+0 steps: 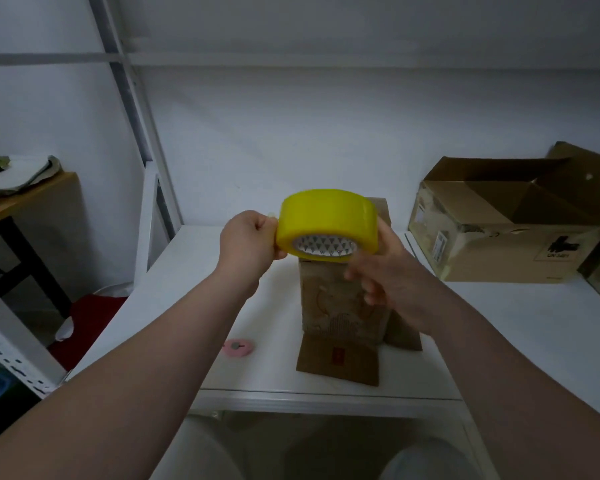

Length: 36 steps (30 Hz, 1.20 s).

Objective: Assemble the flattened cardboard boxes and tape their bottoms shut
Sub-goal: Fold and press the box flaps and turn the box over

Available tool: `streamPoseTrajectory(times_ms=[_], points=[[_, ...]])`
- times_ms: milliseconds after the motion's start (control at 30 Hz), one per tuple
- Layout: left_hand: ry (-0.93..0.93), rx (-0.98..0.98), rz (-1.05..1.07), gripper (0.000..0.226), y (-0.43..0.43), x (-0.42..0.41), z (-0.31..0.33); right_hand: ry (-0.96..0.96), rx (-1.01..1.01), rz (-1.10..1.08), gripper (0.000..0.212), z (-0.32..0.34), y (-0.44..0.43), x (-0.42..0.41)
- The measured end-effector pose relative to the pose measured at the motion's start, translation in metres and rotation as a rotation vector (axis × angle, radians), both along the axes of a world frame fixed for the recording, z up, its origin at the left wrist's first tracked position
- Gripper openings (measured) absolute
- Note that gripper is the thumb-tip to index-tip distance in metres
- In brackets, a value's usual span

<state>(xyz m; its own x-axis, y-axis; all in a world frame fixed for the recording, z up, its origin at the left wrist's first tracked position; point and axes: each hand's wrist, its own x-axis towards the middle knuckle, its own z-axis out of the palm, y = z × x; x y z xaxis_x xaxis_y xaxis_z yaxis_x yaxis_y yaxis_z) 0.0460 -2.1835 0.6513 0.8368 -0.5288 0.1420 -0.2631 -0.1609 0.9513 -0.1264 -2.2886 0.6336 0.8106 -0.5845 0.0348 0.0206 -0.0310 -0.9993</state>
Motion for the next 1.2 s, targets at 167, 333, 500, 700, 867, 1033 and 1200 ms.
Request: streamPoseTrajectory(times_ms=[167,333,500,700,867,1033,1200], points=[[0.231,-0.018,-0.097,0.017,0.002,-0.009,-0.003,0.126,-0.417,-0.273,0.067,0.005,-0.010,0.004],[0.298,-0.025,-0.120,0.022,-0.004,-0.011,0.000,-0.132,-0.194,-0.305,0.037,0.008,0.001,0.015],[0.401,-0.082,-0.067,0.022,-0.008,0.006,0.000,-0.021,-0.537,-0.487,0.032,0.026,-0.019,0.004],[0.461,-0.138,-0.058,0.030,-0.019,0.002,-0.013,0.157,-0.803,-0.456,0.047,0.044,-0.032,0.006],[0.497,-0.158,0.005,0.033,-0.026,0.003,-0.022,0.240,-0.844,-0.460,0.046,0.042,-0.039,0.015],[0.593,-0.125,0.043,0.029,-0.031,0.008,-0.035,0.360,-0.997,-0.461,0.052,0.043,-0.043,0.027],[0.565,-0.057,0.094,0.031,-0.033,0.012,-0.056,0.411,-1.068,-0.414,0.058,0.034,-0.040,0.038]])
